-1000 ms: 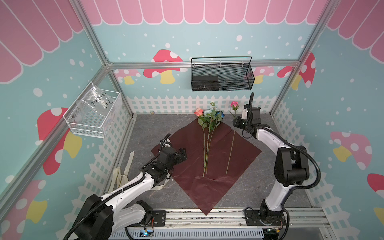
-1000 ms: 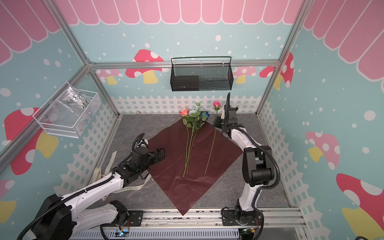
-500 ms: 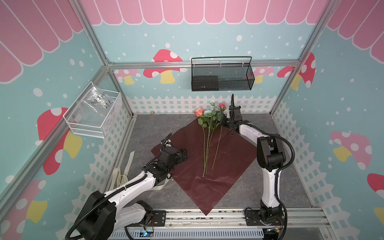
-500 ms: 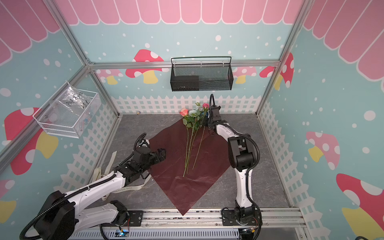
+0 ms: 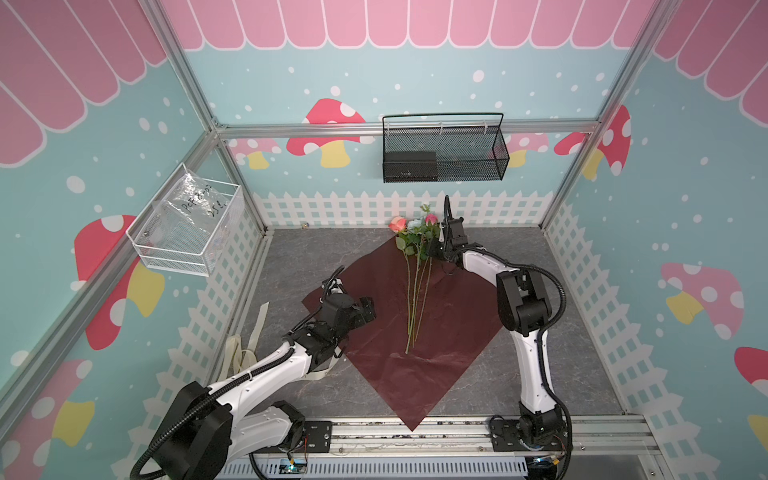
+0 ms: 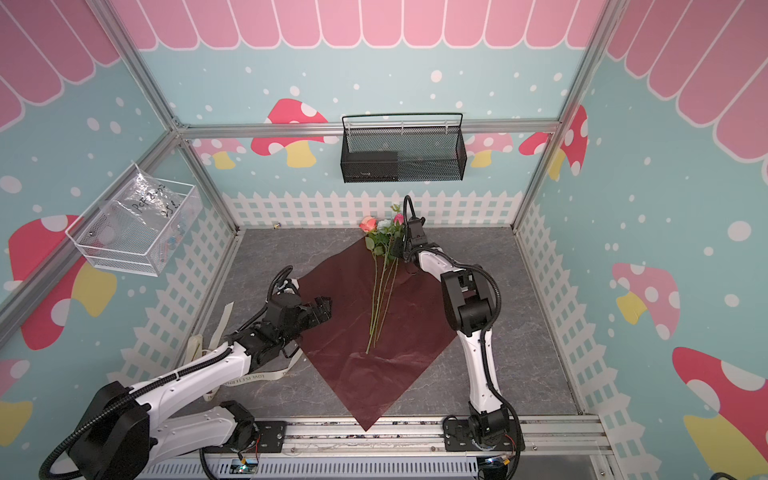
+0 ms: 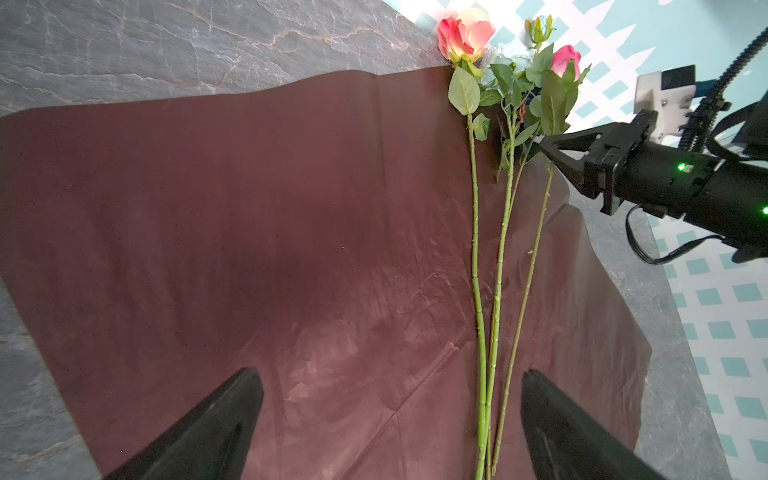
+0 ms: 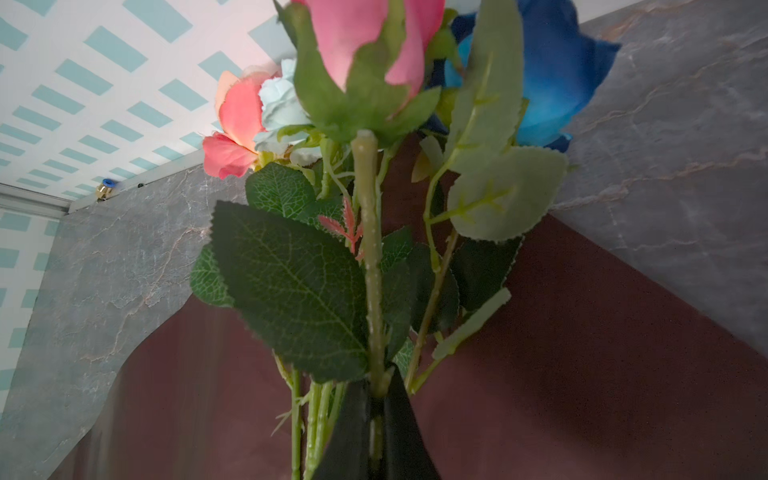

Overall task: Tie the bouquet of fake flowers
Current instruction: 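Carry the pink rose with the right gripper onto the flower bunch and release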

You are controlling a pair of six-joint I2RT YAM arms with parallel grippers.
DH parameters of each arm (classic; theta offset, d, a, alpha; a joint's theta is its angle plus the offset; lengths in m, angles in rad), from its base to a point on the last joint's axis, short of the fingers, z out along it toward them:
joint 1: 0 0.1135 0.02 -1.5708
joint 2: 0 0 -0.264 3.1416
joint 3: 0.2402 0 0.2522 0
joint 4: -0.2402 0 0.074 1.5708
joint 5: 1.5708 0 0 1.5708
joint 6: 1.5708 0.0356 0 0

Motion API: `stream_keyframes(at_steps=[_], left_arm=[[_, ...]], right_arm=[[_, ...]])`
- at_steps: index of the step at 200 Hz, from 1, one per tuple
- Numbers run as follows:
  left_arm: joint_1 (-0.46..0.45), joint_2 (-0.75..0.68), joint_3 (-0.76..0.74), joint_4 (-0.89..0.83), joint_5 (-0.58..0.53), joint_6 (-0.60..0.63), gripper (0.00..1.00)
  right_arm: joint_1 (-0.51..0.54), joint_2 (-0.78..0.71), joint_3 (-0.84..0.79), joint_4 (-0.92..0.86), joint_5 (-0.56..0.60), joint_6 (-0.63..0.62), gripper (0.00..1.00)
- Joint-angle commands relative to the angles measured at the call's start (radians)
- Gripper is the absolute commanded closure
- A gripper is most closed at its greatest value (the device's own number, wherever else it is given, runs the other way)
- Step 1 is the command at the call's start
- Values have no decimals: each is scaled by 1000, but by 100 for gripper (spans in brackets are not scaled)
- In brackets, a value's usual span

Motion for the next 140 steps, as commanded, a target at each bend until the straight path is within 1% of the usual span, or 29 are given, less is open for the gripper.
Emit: stream_keyframes(at_steps=[1, 27, 51, 101, 140], left_arm=[[6, -4, 9, 12, -1, -13, 0], [6, -7, 9, 12, -3, -15, 0], [7, -14, 6, 4, -4, -16, 0], [5, -47, 1, -10, -10, -23, 0], [6, -87, -15, -42, -9, -42, 0]], right_arm=[[6, 41, 51, -40, 1, -15, 98], [6, 69, 89, -65, 2, -41, 91], [7, 69, 104, -86, -2, -55, 82], [7, 16, 96, -126, 5, -86, 67], [9, -46, 39, -130, 21, -103, 60]])
